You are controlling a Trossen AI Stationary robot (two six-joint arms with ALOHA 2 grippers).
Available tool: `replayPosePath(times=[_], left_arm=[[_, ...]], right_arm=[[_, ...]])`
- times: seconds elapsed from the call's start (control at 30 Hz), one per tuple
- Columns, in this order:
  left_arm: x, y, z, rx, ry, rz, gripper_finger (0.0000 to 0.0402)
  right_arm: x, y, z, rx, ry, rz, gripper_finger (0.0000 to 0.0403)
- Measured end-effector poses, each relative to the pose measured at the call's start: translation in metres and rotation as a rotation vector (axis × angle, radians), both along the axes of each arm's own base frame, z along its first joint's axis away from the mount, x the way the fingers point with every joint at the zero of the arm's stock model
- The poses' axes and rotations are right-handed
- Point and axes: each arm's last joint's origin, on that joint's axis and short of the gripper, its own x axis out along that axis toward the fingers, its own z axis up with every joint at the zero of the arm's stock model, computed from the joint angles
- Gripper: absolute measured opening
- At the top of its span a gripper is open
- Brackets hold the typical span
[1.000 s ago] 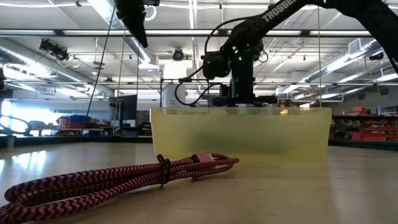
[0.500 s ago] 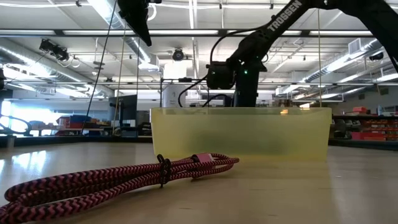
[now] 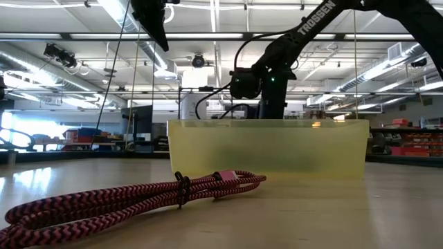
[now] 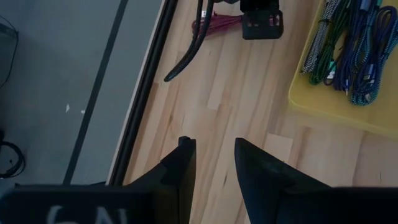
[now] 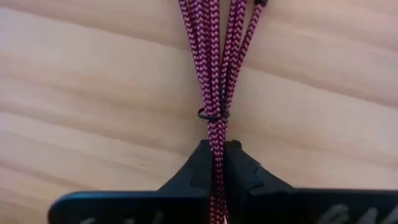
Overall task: Pick and place USB-C Cables
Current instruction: Put the top pink charger cable into the yellow bin
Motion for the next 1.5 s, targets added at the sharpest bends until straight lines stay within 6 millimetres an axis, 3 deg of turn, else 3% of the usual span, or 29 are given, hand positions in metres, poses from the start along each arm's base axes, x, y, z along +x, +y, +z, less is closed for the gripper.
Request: replayPosePath(times=[0.1, 0.2, 0.37, 0.5, 0.67, 0.8, 0.97, 1.17, 1.33, 1.5], left_arm=[[0.0, 0.0, 0.0, -0.007, -0.006, 0.011, 0.0116], [0.0, 0.0, 0.0, -0.008, -0.007, 0.014, 0.0116], [0.0, 0.0, 0.0, -0.023, -0.022, 0.041, 0.0116], [0.0, 0.0, 0.0, -0.035, -0.034, 0.063, 0.0116], [0.001, 0.0, 0.0, -0.054, -0.06, 0.099, 0.0116], [0.002, 0.0, 0.001, -0.065, -0.086, 0.124, 0.0116], [0.002, 0.001, 0.001, -0.077, -0.101, 0.146, 0.0116], [0.002, 0.001, 0.002, -0.084, -0.114, 0.158, 0.0116], [0.002, 0.001, 0.001, -0.083, -0.113, 0.156, 0.0116], [0.003, 0.001, 0.002, -0.082, -0.116, 0.157, 0.0116]], right_arm=[[0.003, -0.001, 0.008, -0.006, -0.003, 0.065, 0.0017], [0.009, -0.005, 0.032, -0.049, -0.034, 0.148, 0.0017], [0.016, -0.011, 0.082, -0.143, -0.025, 0.302, 0.0017], [0.014, -0.011, 0.137, -0.223, -0.017, 0.452, 0.0017], [0.009, 0.008, 0.19, -0.253, 0.007, 0.642, 0.0017], [0.004, 0.033, 0.213, -0.235, 0.041, 0.756, 0.0017], [0.003, 0.073, 0.215, -0.163, 0.108, 0.873, 0.0017], [0.012, 0.125, 0.198, -0.079, 0.118, 1.007, 0.0017], [0.012, 0.157, 0.174, -0.028, 0.194, 1.046, 0.0017], [0.011, 0.178, 0.135, 0.027, 0.269, 1.094, 0.0017]])
